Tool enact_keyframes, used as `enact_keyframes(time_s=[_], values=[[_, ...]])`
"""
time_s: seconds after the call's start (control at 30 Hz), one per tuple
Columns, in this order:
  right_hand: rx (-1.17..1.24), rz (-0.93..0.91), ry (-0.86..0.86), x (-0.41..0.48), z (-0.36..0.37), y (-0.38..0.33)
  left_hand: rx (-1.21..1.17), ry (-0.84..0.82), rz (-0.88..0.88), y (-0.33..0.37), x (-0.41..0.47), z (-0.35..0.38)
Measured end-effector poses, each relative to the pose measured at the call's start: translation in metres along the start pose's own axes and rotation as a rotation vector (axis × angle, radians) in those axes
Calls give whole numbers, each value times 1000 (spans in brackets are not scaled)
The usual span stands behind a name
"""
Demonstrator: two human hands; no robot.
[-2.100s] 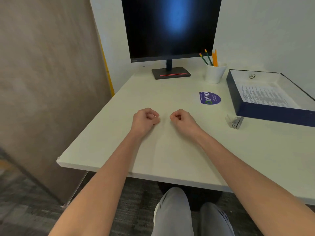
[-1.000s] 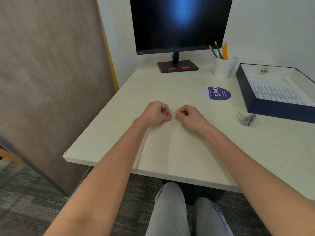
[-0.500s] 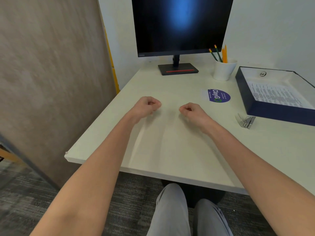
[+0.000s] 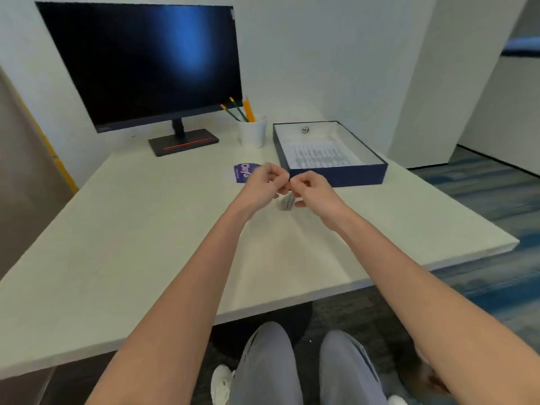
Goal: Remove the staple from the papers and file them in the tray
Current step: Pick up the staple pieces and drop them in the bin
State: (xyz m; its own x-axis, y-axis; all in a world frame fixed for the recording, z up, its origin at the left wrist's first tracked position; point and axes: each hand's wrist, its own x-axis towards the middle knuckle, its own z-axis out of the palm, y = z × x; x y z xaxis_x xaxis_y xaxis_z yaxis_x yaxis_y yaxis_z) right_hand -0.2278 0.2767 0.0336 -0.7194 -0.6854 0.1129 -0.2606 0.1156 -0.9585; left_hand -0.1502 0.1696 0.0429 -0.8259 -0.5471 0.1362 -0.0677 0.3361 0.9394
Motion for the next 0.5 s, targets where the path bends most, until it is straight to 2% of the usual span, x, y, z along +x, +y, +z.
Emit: enact_keyframes(time_s=[0.23,0.4,0.5], values=[[-26,34,323,-32,-171,33,-58,-172,99,57,29,173],[-63,60,592,-70,-288,67,-106,-306,148,91,23,300],[-71,83,699,-97,-340,96,-96,-390,184,98,10,367]])
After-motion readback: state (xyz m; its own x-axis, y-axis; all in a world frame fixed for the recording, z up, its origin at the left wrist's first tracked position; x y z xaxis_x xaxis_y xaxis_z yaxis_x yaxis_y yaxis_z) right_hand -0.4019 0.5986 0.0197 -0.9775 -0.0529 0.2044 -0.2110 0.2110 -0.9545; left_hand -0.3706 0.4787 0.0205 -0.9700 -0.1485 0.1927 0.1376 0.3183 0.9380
